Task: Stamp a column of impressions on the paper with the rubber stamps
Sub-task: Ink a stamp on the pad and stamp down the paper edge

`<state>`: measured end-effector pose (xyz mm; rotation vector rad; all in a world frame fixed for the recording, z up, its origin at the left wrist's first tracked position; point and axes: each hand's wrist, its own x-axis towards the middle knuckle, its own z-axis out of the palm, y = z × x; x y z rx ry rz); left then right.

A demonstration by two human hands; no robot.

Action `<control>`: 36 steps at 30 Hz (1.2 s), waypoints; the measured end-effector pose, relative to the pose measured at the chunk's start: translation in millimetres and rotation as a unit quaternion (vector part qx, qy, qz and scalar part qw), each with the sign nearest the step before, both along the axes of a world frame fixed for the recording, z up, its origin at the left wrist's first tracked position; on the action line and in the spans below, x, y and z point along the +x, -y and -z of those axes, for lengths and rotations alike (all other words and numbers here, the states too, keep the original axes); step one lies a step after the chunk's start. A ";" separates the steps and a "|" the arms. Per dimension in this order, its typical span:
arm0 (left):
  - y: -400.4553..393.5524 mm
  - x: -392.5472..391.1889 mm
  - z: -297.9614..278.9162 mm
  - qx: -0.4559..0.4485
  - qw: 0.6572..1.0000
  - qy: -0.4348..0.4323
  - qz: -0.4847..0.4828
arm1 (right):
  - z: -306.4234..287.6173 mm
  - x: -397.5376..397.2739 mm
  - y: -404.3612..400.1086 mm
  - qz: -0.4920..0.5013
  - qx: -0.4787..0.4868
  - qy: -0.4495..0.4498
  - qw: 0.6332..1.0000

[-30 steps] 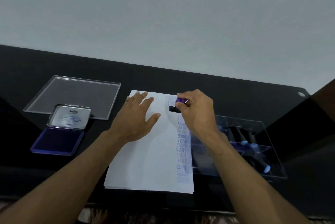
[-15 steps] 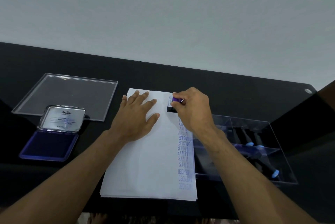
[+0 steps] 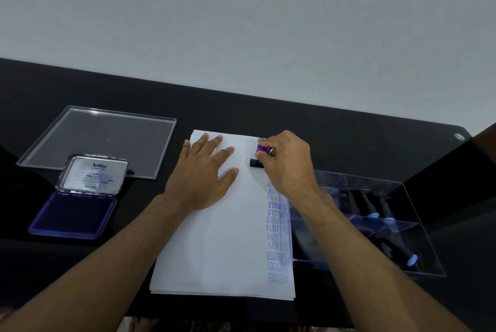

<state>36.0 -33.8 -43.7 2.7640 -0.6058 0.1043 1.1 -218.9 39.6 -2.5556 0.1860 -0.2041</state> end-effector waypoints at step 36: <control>-1.6 1.5 6.0 -0.002 1.000 0.013 -0.005 | -1.5 5.1 1.6 -0.003 -0.012 -0.006 1.000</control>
